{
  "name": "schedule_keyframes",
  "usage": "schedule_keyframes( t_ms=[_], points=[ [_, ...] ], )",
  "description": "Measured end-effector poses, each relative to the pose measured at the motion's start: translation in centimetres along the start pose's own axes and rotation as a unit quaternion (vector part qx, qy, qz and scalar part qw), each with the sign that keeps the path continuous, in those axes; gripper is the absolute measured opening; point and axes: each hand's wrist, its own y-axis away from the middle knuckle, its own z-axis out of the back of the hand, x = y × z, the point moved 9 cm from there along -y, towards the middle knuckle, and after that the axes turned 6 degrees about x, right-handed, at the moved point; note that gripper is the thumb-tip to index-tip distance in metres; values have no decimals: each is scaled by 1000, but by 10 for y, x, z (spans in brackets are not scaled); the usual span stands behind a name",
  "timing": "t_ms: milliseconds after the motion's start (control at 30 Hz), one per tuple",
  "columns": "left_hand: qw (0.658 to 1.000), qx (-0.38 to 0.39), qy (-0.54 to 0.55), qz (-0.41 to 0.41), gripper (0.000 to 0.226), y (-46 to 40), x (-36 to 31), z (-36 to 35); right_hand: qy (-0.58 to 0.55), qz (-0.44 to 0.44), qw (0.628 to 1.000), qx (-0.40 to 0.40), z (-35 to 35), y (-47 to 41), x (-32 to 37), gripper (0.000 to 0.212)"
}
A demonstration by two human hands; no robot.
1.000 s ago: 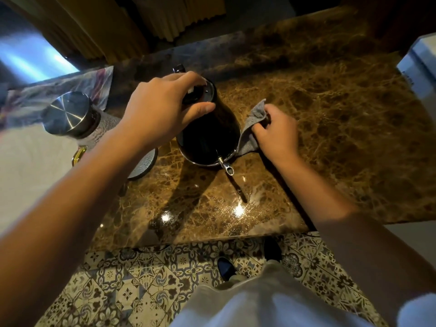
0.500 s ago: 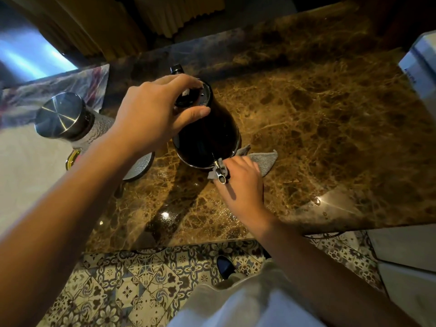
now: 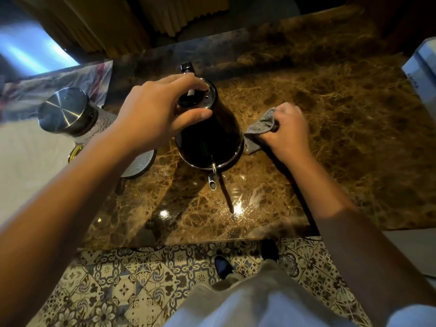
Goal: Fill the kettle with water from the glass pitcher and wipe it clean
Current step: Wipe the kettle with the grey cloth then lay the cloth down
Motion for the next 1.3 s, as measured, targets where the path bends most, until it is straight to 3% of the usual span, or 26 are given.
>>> schedule_keyframes(
  t_ms=[100, 200, 333, 433, 567, 800, 1067, 1300],
  points=[
    [1000, -7, 4, 10, 61, 1, 1, 0, -75, -73, 992, -70, 1, 24, 3, 24],
    [999, -17, 12, 25, 61, 2, 1, 0, -165, -107, 980, -16, -34, 62, 15, 31],
    [998, -32, -34, 42, 58, -1, -2, -3, -64, -79, 991, 81, -75, 120, 42, 30],
    [996, -37, -70, 39, 62, -6, -6, -3, -98, -48, 990, 91, -91, 146, 72, 32],
    [995, -36, -89, 33, 64, -5, -4, -4, -131, -27, 989, 64, -94, 135, 89, 33],
    [997, -37, -71, 25, 60, -3, -4, -6, -17, 27, 999, -23, -70, 130, 81, 14],
    [998, -30, -57, 21, 58, -4, -5, -5, -25, 23, 999, -20, -56, 113, 50, 36],
    [999, -14, -35, 19, 57, -3, -1, -7, -2, -37, 999, 19, -34, 52, 28, 27]
  ],
)
